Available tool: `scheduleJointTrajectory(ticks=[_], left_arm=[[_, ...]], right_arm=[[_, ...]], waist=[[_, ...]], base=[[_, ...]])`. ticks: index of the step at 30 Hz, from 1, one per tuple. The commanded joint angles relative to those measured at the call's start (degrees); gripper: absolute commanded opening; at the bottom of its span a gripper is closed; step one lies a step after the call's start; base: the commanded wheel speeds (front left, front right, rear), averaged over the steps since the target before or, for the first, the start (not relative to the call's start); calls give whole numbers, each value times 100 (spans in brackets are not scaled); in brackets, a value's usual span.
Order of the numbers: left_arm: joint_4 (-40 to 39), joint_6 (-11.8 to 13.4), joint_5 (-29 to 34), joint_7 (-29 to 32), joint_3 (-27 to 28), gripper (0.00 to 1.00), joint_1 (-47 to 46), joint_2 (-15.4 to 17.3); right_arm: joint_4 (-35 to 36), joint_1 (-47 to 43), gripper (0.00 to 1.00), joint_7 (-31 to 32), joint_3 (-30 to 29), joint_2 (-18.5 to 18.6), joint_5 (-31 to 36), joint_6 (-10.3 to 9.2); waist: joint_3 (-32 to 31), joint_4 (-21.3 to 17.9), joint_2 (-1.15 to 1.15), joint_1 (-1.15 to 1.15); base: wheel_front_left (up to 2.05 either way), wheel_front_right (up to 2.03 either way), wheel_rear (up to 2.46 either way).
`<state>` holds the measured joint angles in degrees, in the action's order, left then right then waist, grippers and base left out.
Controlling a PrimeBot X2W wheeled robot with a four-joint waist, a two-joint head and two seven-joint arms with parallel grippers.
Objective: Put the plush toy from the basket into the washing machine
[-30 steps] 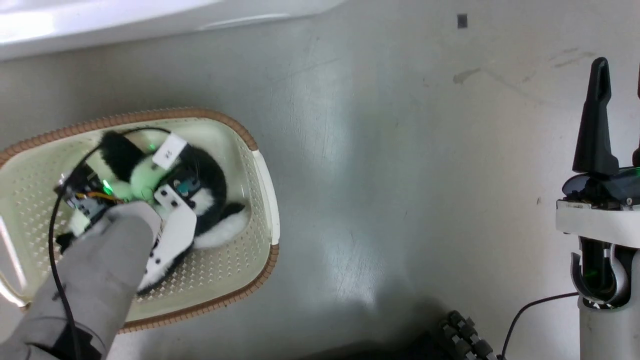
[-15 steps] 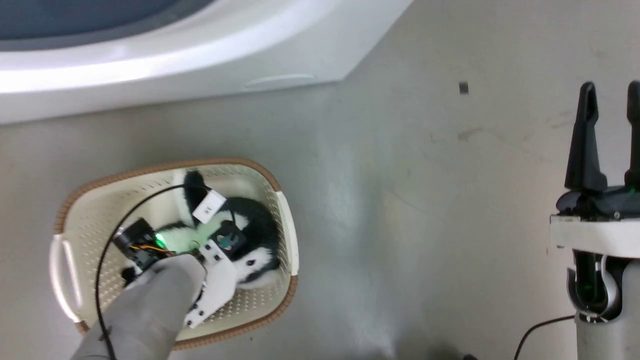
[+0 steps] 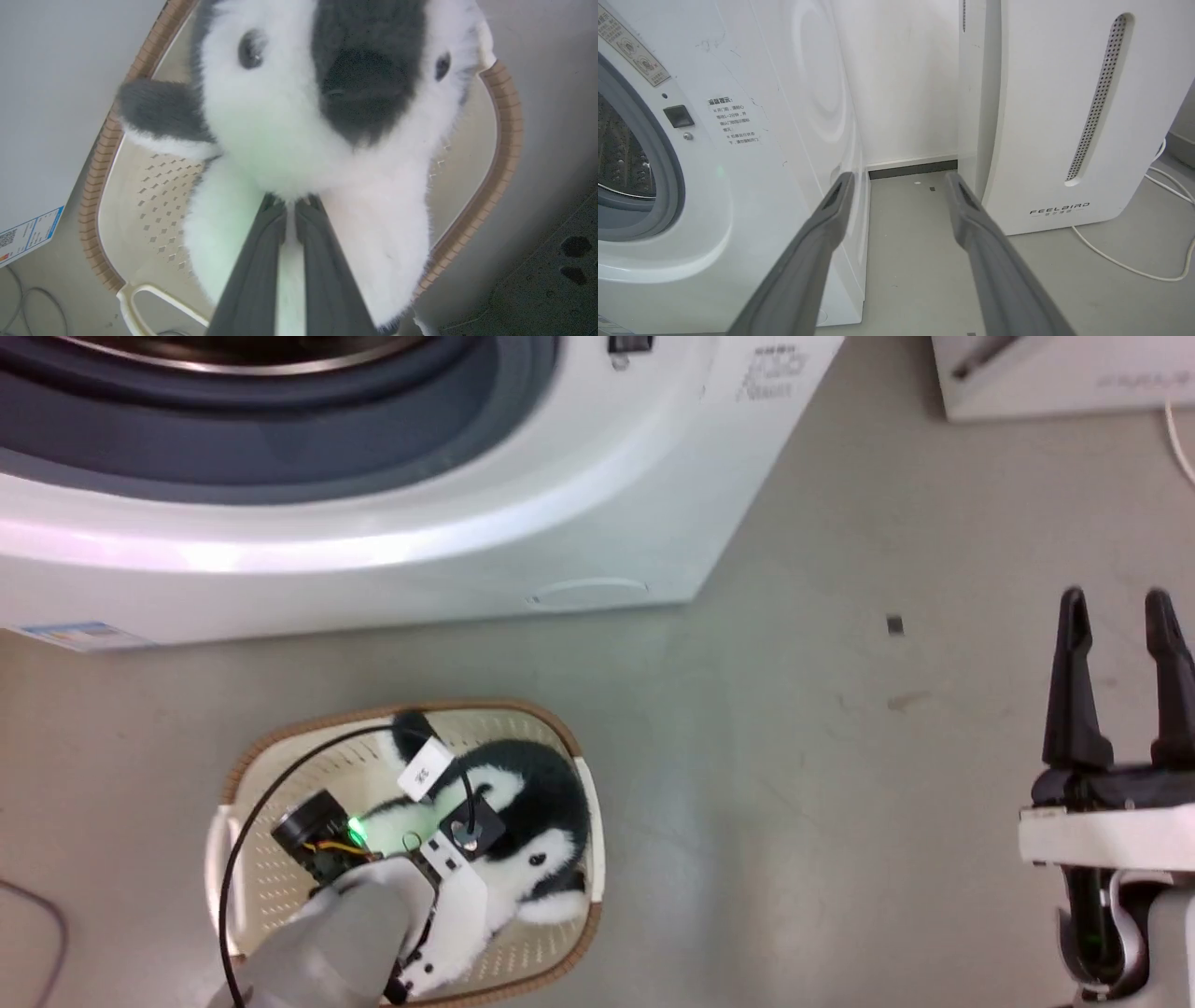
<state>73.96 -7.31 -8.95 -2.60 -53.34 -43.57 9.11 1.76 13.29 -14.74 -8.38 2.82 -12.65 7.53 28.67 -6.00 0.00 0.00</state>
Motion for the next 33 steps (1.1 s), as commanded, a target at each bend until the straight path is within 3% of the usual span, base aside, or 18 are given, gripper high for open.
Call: scheduleJointTrajectory(ticks=[1, 18, 27, 33], left_arm=[[0, -17, -102, -117, -35, 0, 91, -41], [-107, 111, -742, -1082, -78, 0, 516, -444], [-831, 521, -913, -1234, 119, 0, 786, -439], [-1983, 978, -915, -1238, 424, 0, 1029, -86]], right_arm=[[-41, -116, 100, -26, -43, 6, 12, -4], [-262, -948, 100, -26, -210, 6, 111, -4], [-292, -1277, 100, -26, -270, 6, 128, -4], [-291, -1386, 100, -26, -253, 6, 113, -4]], waist=[[-313, 178, 0, 0], [-1591, 726, 0, 0], [-2073, 958, 0, 0], [-2241, 1038, 0, 0]], base=[[0, 0, 0], [0, 0, 0], [0, 0, 0], [0, 0, 0]])
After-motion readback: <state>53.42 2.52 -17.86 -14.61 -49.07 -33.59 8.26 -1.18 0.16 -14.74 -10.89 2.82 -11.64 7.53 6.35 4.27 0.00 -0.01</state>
